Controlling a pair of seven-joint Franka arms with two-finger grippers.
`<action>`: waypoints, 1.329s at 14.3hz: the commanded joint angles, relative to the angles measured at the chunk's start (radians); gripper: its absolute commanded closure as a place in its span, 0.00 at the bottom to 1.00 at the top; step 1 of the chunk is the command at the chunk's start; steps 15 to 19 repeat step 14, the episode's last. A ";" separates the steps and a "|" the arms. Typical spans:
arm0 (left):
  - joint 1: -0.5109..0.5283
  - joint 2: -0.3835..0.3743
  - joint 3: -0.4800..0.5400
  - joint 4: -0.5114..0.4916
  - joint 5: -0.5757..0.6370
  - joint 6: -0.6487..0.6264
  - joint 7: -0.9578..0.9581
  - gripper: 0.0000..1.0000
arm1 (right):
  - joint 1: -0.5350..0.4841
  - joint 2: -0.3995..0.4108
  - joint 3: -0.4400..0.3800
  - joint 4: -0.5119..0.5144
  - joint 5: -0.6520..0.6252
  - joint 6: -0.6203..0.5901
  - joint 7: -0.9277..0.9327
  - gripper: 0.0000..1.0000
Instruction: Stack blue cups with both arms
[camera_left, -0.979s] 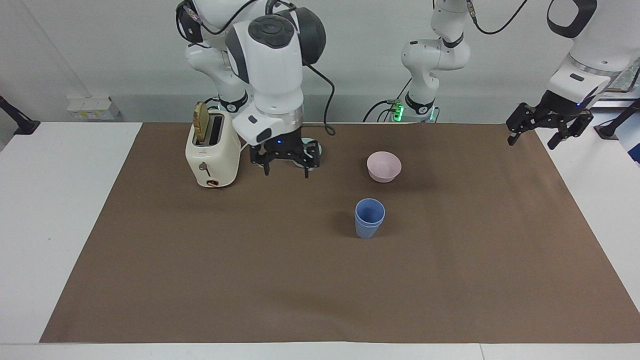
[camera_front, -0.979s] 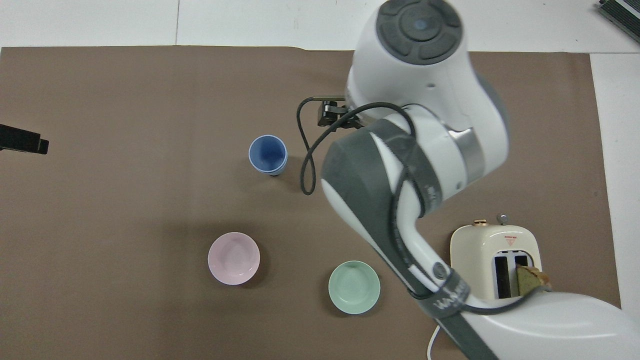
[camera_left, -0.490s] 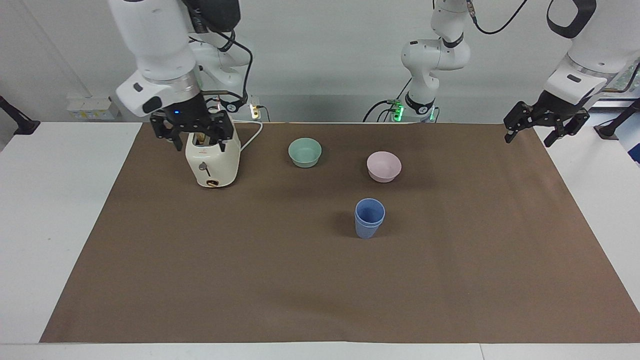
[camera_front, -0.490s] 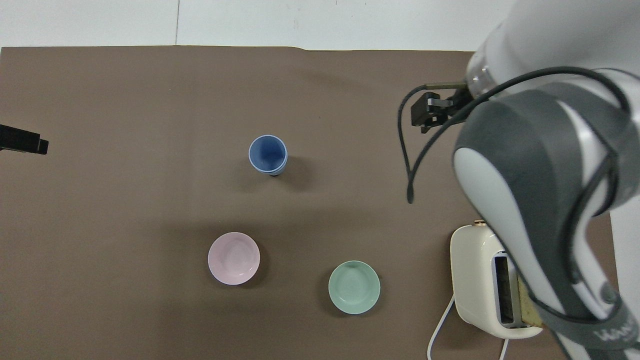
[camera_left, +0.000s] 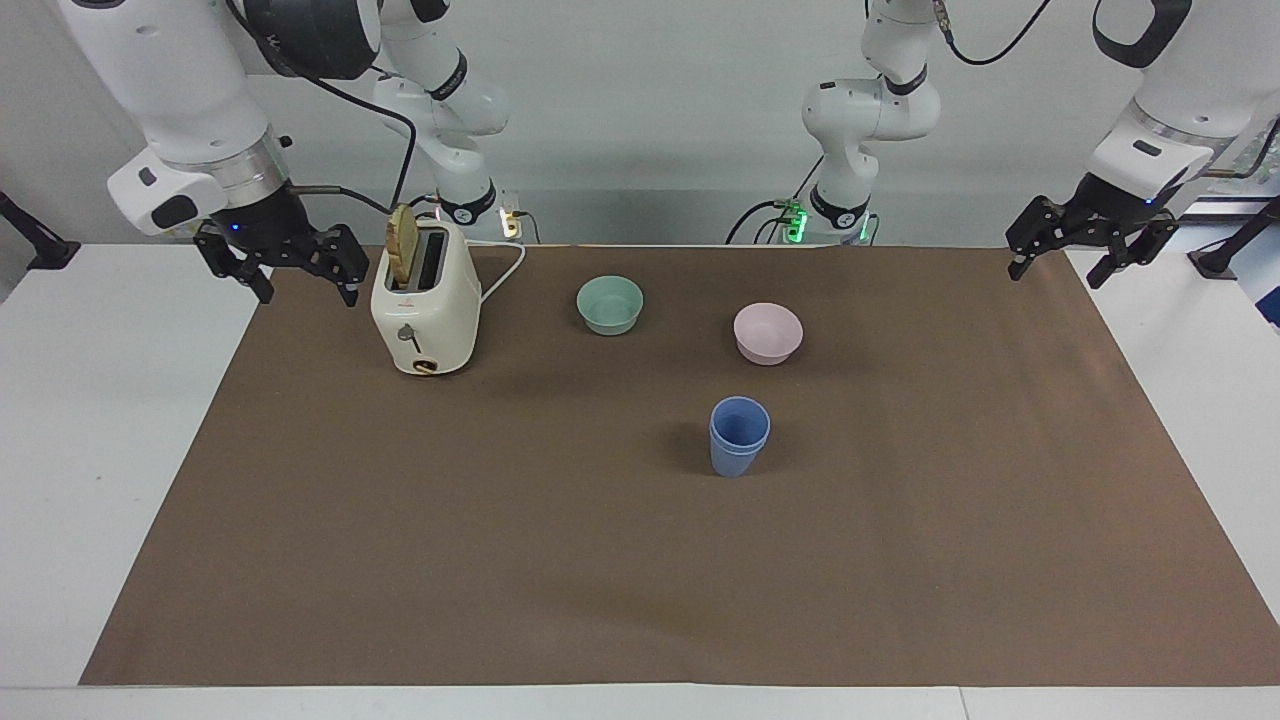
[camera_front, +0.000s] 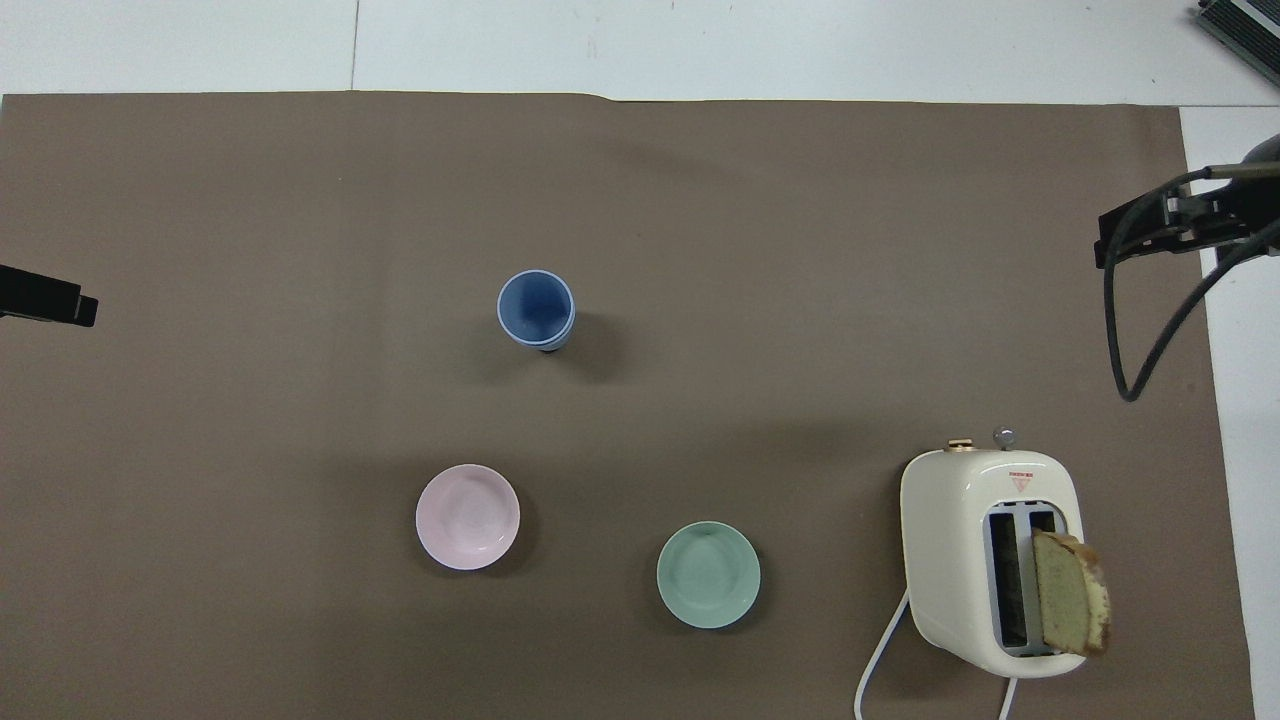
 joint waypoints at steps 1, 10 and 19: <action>0.000 -0.018 -0.003 -0.011 0.009 -0.013 -0.012 0.00 | -0.029 -0.094 0.013 -0.149 0.022 0.061 -0.040 0.00; -0.001 -0.017 -0.003 -0.011 0.009 -0.013 -0.013 0.00 | -0.040 -0.097 0.011 -0.168 0.113 0.070 0.040 0.00; -0.001 -0.017 -0.003 -0.011 0.009 -0.012 -0.012 0.00 | -0.034 -0.107 0.011 -0.177 0.111 0.084 0.038 0.00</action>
